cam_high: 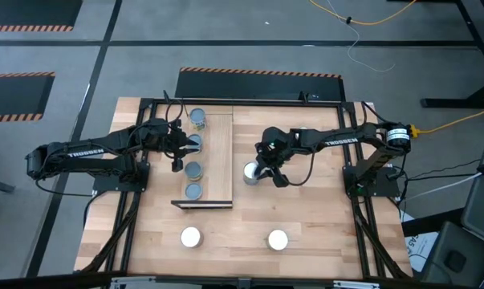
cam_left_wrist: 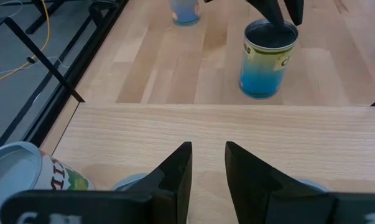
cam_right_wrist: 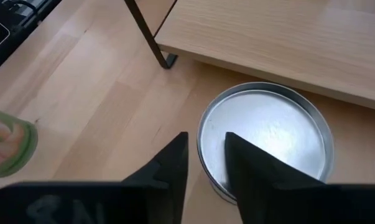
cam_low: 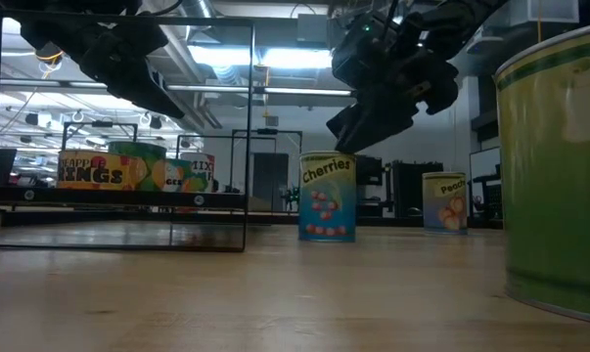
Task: Pick and place cans onto a shelf
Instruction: Put the canned cherries on the shelf
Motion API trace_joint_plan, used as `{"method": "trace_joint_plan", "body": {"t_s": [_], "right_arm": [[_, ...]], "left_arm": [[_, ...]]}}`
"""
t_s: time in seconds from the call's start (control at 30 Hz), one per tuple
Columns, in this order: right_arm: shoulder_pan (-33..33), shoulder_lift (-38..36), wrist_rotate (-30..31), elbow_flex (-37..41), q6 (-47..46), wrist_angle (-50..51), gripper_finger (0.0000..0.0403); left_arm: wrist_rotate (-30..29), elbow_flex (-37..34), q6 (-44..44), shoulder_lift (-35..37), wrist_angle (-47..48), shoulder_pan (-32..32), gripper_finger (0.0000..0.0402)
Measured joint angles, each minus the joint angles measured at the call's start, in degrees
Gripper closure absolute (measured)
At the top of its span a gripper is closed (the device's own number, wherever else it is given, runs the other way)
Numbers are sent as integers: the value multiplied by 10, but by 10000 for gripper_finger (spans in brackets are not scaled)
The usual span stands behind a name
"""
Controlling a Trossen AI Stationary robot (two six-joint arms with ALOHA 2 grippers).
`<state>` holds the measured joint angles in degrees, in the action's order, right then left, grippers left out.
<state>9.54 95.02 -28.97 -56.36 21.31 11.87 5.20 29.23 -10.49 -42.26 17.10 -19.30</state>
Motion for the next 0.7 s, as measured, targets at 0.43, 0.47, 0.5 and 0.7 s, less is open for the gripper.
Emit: {"method": "trace_joint_plan", "body": {"t_s": [0.43, 0.47, 0.5, 0.7], "right_arm": [[-12, -15, 2, -46, -83, 3, 277], [-15, -15, 1, -51, -100, 3, 277], [-19, -15, 1, -55, -118, 3, 277], [-50, -15, 48, -63, -182, 6, 277]], "left_arm": [[0, 0, 0, 0, 1, 0, 312], [0, 0, 0, 0, 0, 0, 312], [0, 0, 0, 0, 1, 0, 312], [0, 0, 0, 0, 1, 0, 312]]}}
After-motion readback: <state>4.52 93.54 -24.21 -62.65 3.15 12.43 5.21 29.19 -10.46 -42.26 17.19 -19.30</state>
